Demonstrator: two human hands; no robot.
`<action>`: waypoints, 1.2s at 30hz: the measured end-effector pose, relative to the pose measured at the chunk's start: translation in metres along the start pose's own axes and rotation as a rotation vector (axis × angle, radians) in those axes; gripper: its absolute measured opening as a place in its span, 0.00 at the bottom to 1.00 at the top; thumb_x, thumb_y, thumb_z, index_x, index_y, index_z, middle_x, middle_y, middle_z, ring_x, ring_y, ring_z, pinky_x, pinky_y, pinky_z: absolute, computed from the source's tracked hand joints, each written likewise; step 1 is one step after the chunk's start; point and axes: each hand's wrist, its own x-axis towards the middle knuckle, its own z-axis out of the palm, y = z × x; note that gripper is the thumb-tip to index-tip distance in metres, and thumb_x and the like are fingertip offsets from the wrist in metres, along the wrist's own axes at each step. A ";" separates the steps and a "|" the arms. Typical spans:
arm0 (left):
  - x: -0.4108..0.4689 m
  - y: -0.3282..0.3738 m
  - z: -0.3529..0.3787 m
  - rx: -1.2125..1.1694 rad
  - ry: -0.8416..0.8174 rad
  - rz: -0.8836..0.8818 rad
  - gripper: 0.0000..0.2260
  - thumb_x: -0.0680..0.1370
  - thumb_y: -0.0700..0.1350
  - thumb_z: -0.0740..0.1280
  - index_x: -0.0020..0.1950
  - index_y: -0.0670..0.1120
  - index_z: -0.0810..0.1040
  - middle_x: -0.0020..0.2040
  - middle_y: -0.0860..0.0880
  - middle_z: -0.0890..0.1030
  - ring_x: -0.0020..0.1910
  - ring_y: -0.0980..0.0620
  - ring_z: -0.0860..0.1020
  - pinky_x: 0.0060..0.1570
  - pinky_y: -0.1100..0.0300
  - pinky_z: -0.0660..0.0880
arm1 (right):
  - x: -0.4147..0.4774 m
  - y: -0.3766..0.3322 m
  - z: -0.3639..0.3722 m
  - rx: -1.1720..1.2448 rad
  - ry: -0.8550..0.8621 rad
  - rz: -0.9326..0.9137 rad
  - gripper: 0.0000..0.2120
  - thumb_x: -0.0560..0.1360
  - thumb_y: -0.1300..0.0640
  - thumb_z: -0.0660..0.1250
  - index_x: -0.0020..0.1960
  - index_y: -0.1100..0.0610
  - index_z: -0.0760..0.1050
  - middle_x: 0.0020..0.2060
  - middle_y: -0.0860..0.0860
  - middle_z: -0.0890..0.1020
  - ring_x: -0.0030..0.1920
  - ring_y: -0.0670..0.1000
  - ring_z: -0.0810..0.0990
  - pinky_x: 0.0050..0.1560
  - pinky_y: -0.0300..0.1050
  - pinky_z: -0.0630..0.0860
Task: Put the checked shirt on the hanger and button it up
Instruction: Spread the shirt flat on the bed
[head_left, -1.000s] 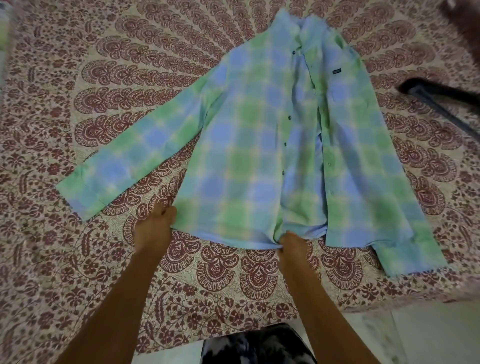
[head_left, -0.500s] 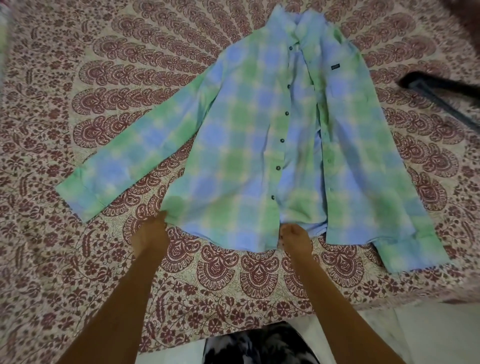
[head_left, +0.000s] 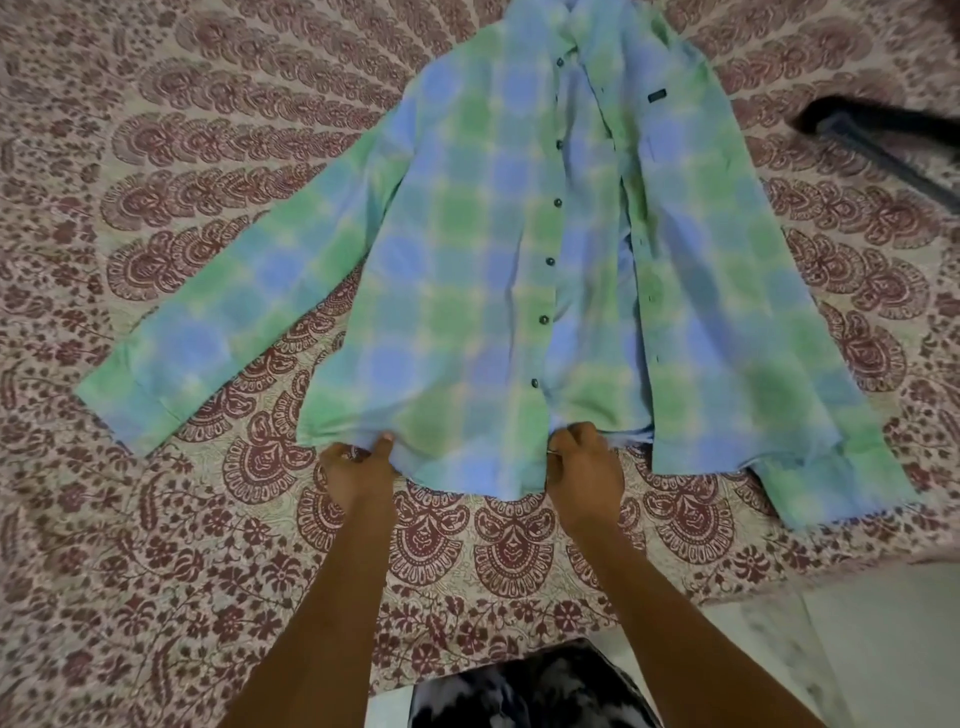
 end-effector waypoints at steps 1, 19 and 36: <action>-0.001 0.001 0.002 0.012 0.008 0.000 0.19 0.69 0.41 0.74 0.56 0.35 0.74 0.50 0.39 0.80 0.46 0.40 0.80 0.47 0.44 0.79 | 0.000 0.005 -0.001 -0.015 -0.014 -0.095 0.05 0.65 0.62 0.69 0.40 0.58 0.78 0.40 0.55 0.79 0.36 0.57 0.78 0.35 0.47 0.75; -0.049 0.039 0.041 0.645 0.160 0.547 0.15 0.71 0.39 0.68 0.56 0.43 0.72 0.61 0.37 0.69 0.54 0.35 0.73 0.56 0.43 0.69 | -0.002 0.063 -0.053 0.153 -0.007 -0.042 0.08 0.71 0.59 0.61 0.45 0.58 0.78 0.42 0.56 0.78 0.32 0.57 0.78 0.35 0.41 0.70; -0.059 0.072 0.190 0.914 -0.718 0.729 0.09 0.74 0.46 0.68 0.49 0.42 0.79 0.51 0.38 0.78 0.49 0.39 0.78 0.50 0.47 0.77 | 0.038 0.103 -0.064 0.177 0.112 0.328 0.13 0.70 0.53 0.60 0.45 0.61 0.77 0.50 0.58 0.78 0.42 0.60 0.78 0.42 0.49 0.74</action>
